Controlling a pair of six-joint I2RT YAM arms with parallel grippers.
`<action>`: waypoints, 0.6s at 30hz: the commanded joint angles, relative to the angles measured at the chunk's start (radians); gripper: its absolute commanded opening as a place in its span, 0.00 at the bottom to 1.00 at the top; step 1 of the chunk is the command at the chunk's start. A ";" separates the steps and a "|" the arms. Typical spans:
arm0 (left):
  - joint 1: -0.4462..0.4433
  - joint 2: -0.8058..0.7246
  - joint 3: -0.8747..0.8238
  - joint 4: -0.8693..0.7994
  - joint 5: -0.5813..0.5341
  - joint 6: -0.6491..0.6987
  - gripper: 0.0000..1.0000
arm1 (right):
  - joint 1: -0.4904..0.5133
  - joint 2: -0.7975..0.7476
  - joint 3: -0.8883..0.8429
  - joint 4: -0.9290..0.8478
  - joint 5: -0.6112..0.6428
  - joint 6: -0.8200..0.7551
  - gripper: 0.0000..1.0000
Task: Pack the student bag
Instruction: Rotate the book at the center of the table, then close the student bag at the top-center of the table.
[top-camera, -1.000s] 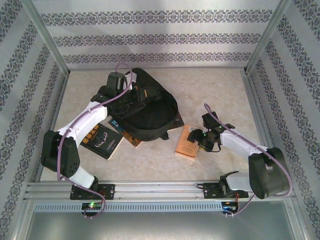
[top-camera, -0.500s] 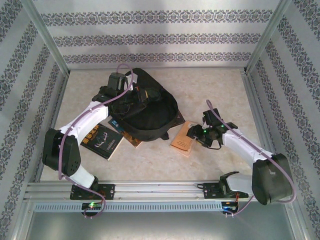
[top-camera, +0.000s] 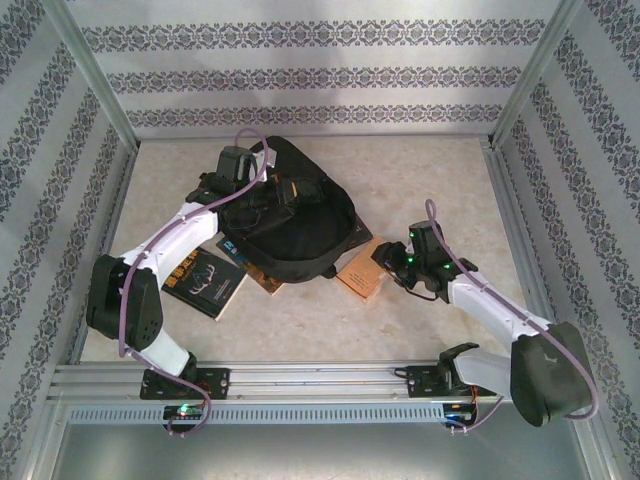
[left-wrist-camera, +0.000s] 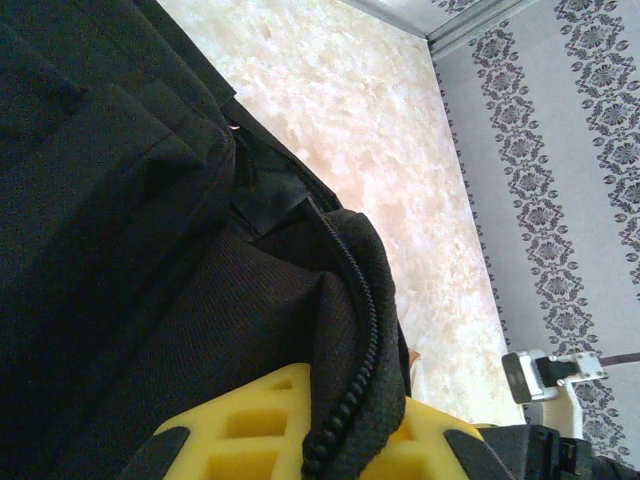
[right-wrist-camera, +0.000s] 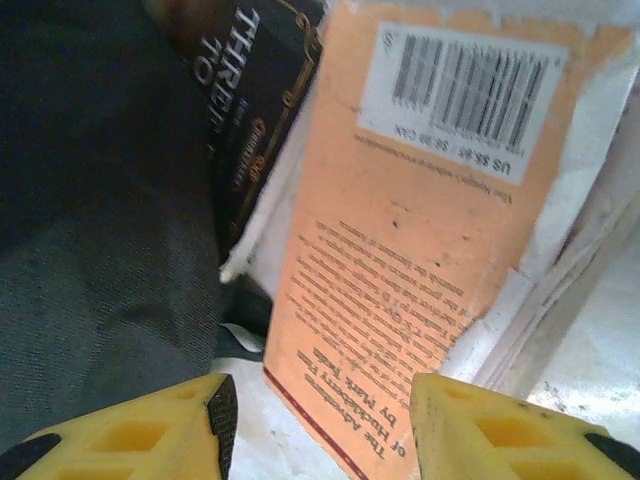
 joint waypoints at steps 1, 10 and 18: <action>-0.008 0.014 -0.007 0.044 0.028 -0.012 0.05 | 0.008 -0.036 -0.013 0.026 0.071 0.026 0.49; -0.080 0.050 0.085 -0.114 0.011 0.094 0.33 | -0.052 0.029 -0.039 -0.106 0.033 -0.075 0.54; -0.229 0.020 0.231 -0.319 -0.136 0.247 0.57 | -0.106 0.055 -0.026 -0.150 0.041 -0.121 0.57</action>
